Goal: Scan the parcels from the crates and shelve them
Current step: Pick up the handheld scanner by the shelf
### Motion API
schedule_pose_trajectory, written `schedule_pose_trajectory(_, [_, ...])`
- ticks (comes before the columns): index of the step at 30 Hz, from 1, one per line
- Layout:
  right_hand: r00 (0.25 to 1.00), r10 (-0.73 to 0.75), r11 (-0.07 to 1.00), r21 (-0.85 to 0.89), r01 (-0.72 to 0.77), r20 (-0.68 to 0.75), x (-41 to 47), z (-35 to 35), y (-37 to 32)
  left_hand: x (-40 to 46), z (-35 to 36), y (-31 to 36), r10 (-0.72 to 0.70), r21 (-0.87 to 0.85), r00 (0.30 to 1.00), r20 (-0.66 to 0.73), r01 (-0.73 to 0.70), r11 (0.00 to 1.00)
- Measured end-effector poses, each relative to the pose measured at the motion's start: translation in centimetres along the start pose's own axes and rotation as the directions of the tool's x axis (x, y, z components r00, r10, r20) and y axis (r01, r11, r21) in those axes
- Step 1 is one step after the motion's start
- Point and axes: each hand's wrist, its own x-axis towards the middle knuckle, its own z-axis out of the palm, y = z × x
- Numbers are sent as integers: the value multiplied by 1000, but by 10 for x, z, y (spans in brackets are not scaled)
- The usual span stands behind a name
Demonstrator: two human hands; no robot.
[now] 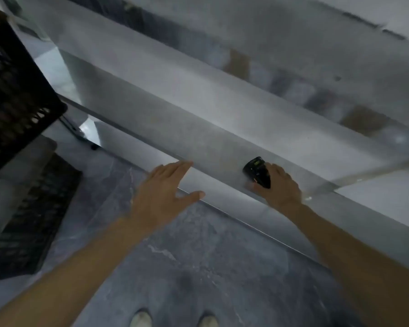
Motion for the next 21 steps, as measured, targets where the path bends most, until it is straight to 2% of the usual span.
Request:
schedule_pose_trajectory(4, [996, 82, 997, 10, -82, 43, 26, 31, 15, 16, 37, -25, 11, 24, 997, 71, -12, 1000])
schedule_pose_trajectory(6, [995, 97, 995, 33, -98, 16, 36, 46, 21, 24, 52, -32, -5, 7, 998, 65, 4, 1000])
schedule_pose_trajectory(11, [996, 52, 999, 20, -51, -72, 46, 56, 24, 37, 68, -41, 0, 6, 997, 74, 0, 1000])
schedule_pose_trajectory(14, [998, 41, 999, 31, -40, -53, 45, 54, 23, 37, 67, -38, -9, -4, 996, 85, 10, 1000])
schedule_pose_trajectory(15, [998, 39, 997, 74, -36, -40, 43, 52, 23, 37, 65, -36, -10, -5, 997, 80, 10, 1000])
schedule_pose_trajectory(17, [999, 32, 958, 285, -29, -4, 36, 42, 18, 34, 56, -31, -16, -11, 997, 78, 16, 1000])
schedule_pose_trajectory(19, [998, 11, 855, 516, -42, 62, 24, 27, 5, 29, 45, -26, -13, -22, 997, 79, 14, 1000])
schedule_pose_trajectory(21, [991, -14, 779, 623, -75, 136, 11, 9, -13, 20, 28, -16, -15, -31, 998, 66, 17, 999])
